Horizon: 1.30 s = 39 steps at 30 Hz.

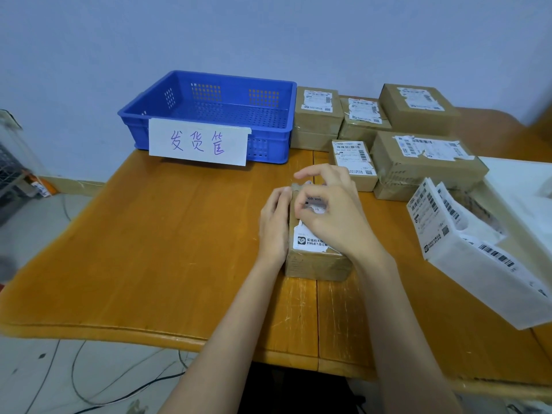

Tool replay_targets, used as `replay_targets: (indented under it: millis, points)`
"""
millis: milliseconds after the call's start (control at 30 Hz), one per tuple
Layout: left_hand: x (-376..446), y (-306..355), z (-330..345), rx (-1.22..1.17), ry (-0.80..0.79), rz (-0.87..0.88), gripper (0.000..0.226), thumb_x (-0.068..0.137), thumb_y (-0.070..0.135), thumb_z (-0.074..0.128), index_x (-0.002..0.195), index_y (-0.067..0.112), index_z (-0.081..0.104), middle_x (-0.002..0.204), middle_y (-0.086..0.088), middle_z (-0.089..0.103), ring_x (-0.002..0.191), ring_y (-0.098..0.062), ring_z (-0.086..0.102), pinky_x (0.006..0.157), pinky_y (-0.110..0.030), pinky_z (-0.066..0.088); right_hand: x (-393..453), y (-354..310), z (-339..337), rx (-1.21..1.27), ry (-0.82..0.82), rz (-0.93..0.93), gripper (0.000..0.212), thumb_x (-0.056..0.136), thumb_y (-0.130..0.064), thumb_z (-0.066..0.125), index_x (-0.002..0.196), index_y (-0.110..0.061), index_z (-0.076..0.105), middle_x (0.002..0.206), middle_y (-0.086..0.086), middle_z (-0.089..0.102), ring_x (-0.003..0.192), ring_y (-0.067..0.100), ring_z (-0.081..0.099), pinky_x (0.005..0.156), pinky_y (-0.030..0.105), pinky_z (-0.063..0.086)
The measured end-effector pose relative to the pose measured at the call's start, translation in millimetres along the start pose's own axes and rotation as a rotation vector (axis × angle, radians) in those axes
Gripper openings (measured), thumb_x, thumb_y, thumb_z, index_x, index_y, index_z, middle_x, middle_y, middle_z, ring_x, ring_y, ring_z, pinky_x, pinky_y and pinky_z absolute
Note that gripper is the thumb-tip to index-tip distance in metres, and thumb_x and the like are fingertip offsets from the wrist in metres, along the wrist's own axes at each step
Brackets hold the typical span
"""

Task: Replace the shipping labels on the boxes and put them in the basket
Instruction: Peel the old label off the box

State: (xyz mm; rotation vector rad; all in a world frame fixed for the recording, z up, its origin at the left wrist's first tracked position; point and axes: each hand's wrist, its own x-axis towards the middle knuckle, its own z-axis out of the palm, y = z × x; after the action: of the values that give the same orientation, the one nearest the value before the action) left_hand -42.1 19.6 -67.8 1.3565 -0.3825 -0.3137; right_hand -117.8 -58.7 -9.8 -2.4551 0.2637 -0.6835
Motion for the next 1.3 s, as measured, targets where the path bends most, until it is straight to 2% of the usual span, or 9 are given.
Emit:
replay_targets:
  millis: [100, 267, 467, 700, 833, 967, 1200, 1267, 1300]
  points:
    - [-1, 1, 1, -0.031, 0.004, -0.005, 0.024, 0.104, 0.023, 0.048, 0.094, 0.011, 0.066, 0.083, 0.004, 0.064, 0.083, -0.013, 0.057, 0.079, -0.037, 0.045, 0, 3, 3, 0.009, 0.054, 0.016, 0.025, 0.081, -0.010, 0.066, 0.059, -0.022, 0.063, 0.115, -0.017, 0.049, 0.121, 0.006, 0.033, 0.100, 0.031, 0.041]
    - [-1, 3, 2, -0.033, 0.011, -0.012, 0.027, 0.104, 0.021, 0.047, 0.081, 0.021, 0.062, 0.072, 0.014, 0.060, 0.072, -0.004, 0.053, 0.071, -0.026, 0.042, -2, -2, -1, 0.143, 0.132, 0.111, 0.026, 0.077, -0.002, 0.066, 0.059, -0.021, 0.070, 0.116, -0.014, 0.047, 0.120, 0.001, 0.034, 0.093, 0.001, 0.023]
    - [0, 1, 2, -0.020, 0.015, -0.022, 0.025, 0.104, 0.024, 0.047, 0.097, 0.010, 0.067, 0.081, 0.009, 0.066, 0.075, -0.003, 0.057, 0.067, -0.018, 0.044, -7, 1, -9, 0.199, 0.388, 0.362, 0.047, 0.089, 0.001, 0.055, 0.128, -0.025, 0.059, 0.119, -0.012, 0.039, 0.116, 0.001, 0.037, 0.103, 0.022, 0.039]
    - [0, 0, 2, -0.010, 0.024, -0.026, 0.027, 0.104, 0.025, 0.048, 0.100, 0.005, 0.066, 0.081, 0.008, 0.065, 0.076, -0.004, 0.056, 0.069, -0.020, 0.044, -9, 4, 1, -0.074, 0.343, 0.453, 0.023, 0.095, -0.010, 0.054, 0.114, -0.015, 0.064, 0.117, -0.002, 0.044, 0.112, 0.011, 0.035, 0.097, 0.022, 0.032]
    - [0, 0, 2, -0.014, 0.017, -0.014, 0.024, 0.104, 0.026, 0.048, 0.090, 0.016, 0.064, 0.075, 0.014, 0.063, 0.071, -0.001, 0.054, 0.067, -0.018, 0.043, -9, 6, 2, -0.117, 0.383, 0.375, 0.005, 0.094, -0.015, 0.058, 0.092, -0.017, 0.062, 0.102, -0.008, 0.044, 0.103, 0.006, 0.032, 0.094, 0.024, 0.034]
    - [-1, -1, 2, -0.021, 0.040, -0.007, 0.023, 0.104, 0.028, 0.048, 0.091, 0.017, 0.064, 0.081, 0.008, 0.064, 0.077, -0.006, 0.056, 0.071, -0.024, 0.044, -8, 5, 4, -0.181, 0.303, 0.191, 0.014, 0.098, -0.020, 0.052, 0.084, -0.019, 0.052, 0.088, -0.007, 0.051, 0.088, 0.011, 0.045, 0.081, 0.028, 0.035]
    - [-4, 1, 3, -0.033, 0.064, 0.001, 0.024, 0.105, 0.025, 0.045, 0.098, 0.011, 0.063, 0.085, 0.006, 0.066, 0.078, -0.004, 0.058, 0.069, -0.017, 0.046, -6, 3, 3, -0.156, 0.290, 0.104, 0.012, 0.097, -0.021, 0.055, 0.086, -0.019, 0.054, 0.081, -0.008, 0.052, 0.076, 0.009, 0.048, 0.080, 0.025, 0.031]
    - [-2, 0, 2, -0.027, 0.060, -0.008, 0.024, 0.105, 0.026, 0.045, 0.097, 0.012, 0.064, 0.084, 0.007, 0.065, 0.077, -0.004, 0.058, 0.069, -0.018, 0.045, -6, 2, 4, -0.089, 0.295, 0.213, 0.011, 0.093, -0.024, 0.059, 0.103, -0.020, 0.056, 0.092, -0.007, 0.057, 0.088, 0.010, 0.052, 0.088, 0.031, 0.040]
    - [-2, 0, 2, -0.024, 0.058, -0.013, 0.024, 0.105, 0.026, 0.045, 0.096, 0.014, 0.064, 0.084, 0.008, 0.065, 0.077, -0.003, 0.058, 0.068, -0.018, 0.045, -5, 2, 4, -0.055, 0.281, 0.267, 0.030, 0.090, -0.025, 0.062, 0.118, -0.021, 0.052, 0.100, -0.007, 0.057, 0.097, 0.010, 0.051, 0.090, 0.032, 0.041]
